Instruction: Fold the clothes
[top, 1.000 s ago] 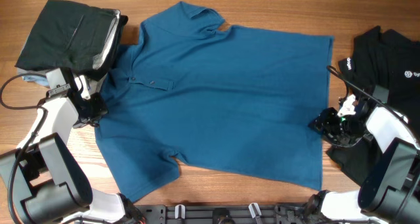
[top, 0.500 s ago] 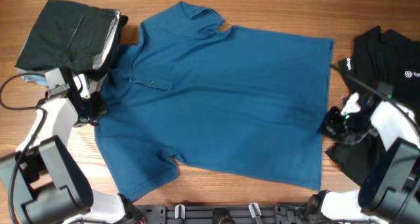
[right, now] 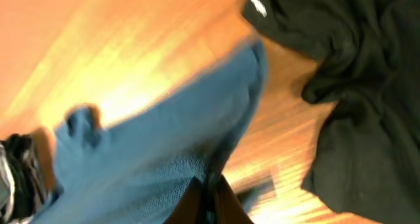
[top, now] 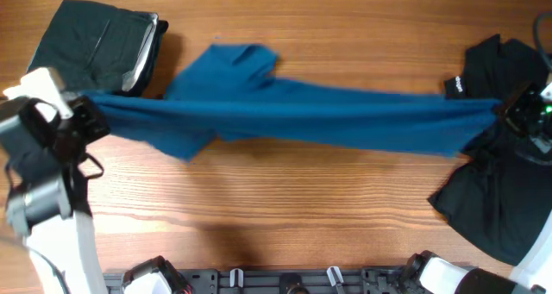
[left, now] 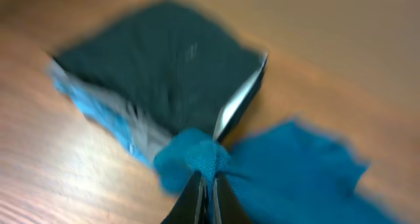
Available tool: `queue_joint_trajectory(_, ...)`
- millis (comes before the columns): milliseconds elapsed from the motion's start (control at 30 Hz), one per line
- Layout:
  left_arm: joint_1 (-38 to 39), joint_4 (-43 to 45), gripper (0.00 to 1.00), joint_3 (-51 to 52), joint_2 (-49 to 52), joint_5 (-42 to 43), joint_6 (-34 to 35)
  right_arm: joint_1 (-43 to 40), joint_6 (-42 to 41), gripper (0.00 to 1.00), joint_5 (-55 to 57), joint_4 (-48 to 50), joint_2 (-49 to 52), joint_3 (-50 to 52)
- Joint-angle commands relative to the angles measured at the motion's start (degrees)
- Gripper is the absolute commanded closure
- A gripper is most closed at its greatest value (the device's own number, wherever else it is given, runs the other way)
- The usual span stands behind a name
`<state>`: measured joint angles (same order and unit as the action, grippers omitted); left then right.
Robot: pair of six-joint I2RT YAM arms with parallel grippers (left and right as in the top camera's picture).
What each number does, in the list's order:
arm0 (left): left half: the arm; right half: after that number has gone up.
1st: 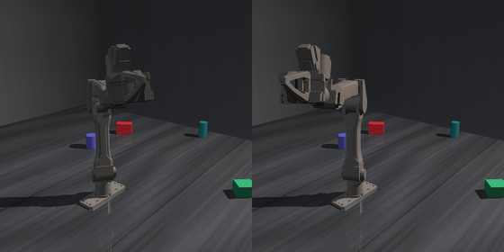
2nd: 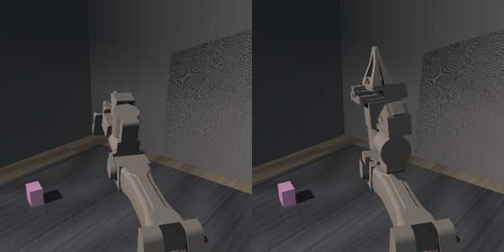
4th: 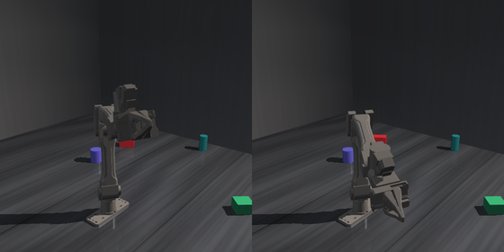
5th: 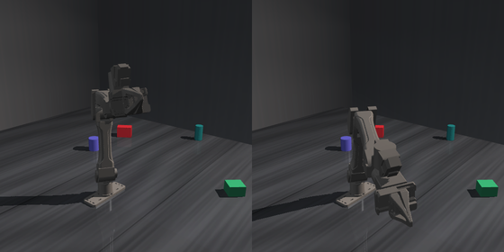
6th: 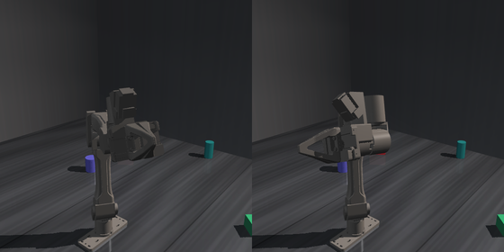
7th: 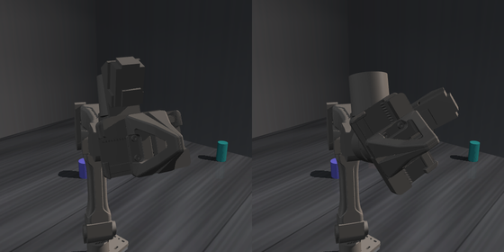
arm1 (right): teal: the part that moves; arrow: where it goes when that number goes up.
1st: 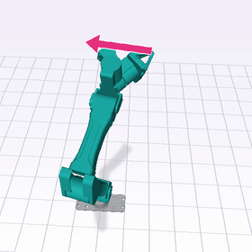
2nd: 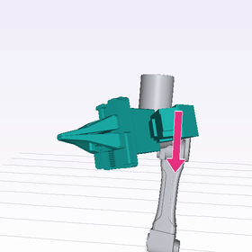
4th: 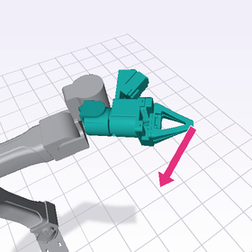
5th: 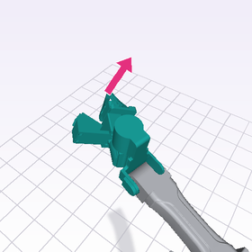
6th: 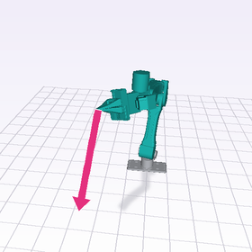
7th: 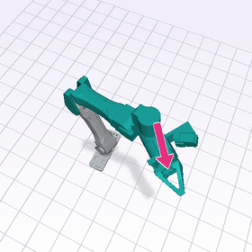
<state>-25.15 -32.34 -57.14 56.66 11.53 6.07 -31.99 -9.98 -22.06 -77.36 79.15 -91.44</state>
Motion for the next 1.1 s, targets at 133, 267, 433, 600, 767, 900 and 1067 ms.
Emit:
queue_joint_trajectory(133,-1.4,-3.9,0.96,-12.2,-16.7,-6.3,3.2,-0.8,-0.1,0.96,1.0,-12.4,-3.9,-21.5)
queue_joint_trajectory(267,-1.4,-10.4,0.96,-20.1,-18.4,-10.5,3.2,-0.8,-0.6,0.96,2.2,-14.8,-6.0,-29.3)
queue_joint_trajectory(433,-1.4,-10.7,0.96,-22.4,-17.6,-10.5,3.2,-0.8,-1.6,0.96,5.5,-14.7,-6.6,-30.4)
queue_joint_trajectory(600,-1.3,-11.5,0.96,-22.4,-9.4,-1.9,3.2,-0.8,-1.6,0.95,5.2,-14.8,0.5,-30.3)
queue_joint_trajectory(767,6.2,-8.4,0.96,-22.4,7.4,5.8,1.2,0.1,1.0,0.94,2.9,-14.7,12.2,-30.3)
queue_joint_trajectory(900,18.0,-3.1,0.96,-22.4,20.7,-1.0,-3.3,3.0,2.4,0.91,2.9,-13.1,20.5,-30.3)
queue_joint_trajectory(1067,25.4,7.5,0.96,-22.4,39.2,-5.9,-3.3,7.5,2.3,0.89,2.9,-4.2,32.7,-30.0)
